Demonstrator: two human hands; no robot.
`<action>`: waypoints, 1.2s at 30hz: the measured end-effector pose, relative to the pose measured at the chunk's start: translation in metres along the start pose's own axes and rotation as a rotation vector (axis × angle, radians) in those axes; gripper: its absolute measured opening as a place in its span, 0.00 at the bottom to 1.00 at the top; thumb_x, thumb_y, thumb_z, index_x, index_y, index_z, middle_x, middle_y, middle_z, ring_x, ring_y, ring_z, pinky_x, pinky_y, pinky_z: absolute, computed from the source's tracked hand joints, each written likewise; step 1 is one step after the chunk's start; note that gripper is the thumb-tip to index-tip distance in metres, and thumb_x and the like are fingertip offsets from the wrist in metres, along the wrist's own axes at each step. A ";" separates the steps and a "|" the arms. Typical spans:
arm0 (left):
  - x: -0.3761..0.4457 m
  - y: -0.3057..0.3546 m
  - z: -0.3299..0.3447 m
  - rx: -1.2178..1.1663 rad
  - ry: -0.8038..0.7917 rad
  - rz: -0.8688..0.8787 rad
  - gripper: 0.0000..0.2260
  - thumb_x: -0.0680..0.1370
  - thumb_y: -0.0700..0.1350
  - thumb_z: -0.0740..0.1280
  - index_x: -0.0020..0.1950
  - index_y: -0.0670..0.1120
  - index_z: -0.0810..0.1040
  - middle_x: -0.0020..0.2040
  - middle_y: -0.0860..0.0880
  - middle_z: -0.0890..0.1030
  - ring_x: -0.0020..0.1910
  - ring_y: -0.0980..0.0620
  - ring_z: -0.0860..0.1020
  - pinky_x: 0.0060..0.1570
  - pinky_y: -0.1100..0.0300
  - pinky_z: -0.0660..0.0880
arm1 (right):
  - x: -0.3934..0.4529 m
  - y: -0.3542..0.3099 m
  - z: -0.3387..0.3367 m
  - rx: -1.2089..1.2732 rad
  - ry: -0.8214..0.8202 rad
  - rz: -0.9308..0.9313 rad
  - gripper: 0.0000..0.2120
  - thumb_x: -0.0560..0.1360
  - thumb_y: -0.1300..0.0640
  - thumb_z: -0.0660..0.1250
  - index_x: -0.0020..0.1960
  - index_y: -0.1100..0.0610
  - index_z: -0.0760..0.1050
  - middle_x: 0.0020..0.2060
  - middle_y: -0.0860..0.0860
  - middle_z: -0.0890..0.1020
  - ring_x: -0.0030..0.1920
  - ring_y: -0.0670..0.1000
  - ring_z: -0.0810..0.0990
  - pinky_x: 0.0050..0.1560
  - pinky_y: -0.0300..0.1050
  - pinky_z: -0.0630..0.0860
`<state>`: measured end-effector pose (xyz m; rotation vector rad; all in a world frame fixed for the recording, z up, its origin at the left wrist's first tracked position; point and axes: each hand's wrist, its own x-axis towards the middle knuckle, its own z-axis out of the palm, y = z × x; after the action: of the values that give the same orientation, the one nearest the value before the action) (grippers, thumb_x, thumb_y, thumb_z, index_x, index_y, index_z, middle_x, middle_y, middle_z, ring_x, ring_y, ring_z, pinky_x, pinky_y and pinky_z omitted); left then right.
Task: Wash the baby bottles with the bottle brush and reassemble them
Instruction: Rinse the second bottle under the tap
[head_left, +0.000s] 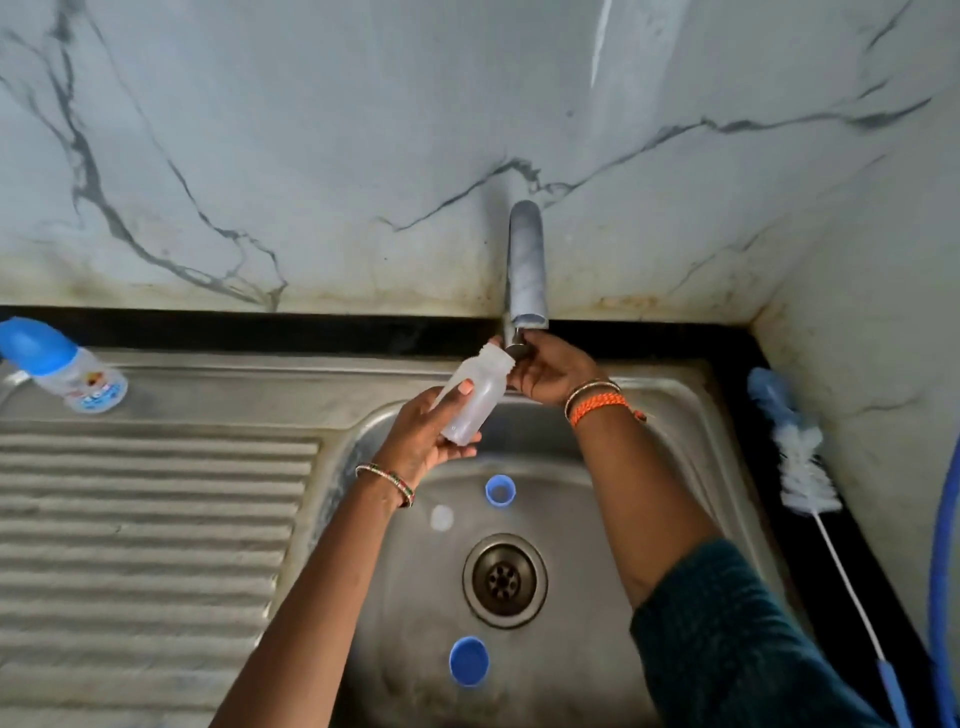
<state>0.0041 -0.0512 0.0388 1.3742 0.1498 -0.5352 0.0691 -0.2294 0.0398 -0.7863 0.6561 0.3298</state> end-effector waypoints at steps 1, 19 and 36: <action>0.000 -0.002 -0.001 0.002 0.008 -0.007 0.08 0.77 0.50 0.65 0.51 0.47 0.76 0.46 0.45 0.79 0.41 0.47 0.80 0.34 0.60 0.78 | 0.002 0.000 0.000 0.047 -0.014 -0.002 0.12 0.80 0.56 0.62 0.44 0.64 0.74 0.34 0.59 0.81 0.31 0.53 0.82 0.38 0.47 0.81; -0.014 -0.021 -0.013 -0.047 0.024 -0.017 0.16 0.68 0.54 0.70 0.53 0.50 0.77 0.46 0.46 0.81 0.40 0.48 0.82 0.33 0.59 0.78 | 0.007 0.002 0.006 -0.138 0.076 -0.088 0.08 0.78 0.60 0.64 0.42 0.62 0.75 0.31 0.56 0.79 0.32 0.51 0.79 0.33 0.43 0.80; -0.039 -0.025 0.020 0.079 -0.044 -0.074 0.12 0.79 0.52 0.63 0.44 0.43 0.74 0.35 0.42 0.78 0.22 0.52 0.72 0.23 0.64 0.69 | -0.066 0.072 -0.022 -0.899 0.301 -0.660 0.15 0.74 0.51 0.70 0.34 0.57 0.71 0.31 0.52 0.76 0.34 0.49 0.72 0.38 0.42 0.68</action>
<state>-0.0451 -0.0623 0.0360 1.4371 0.1451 -0.6382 -0.0264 -0.1995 0.0323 -1.8778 0.4712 -0.1339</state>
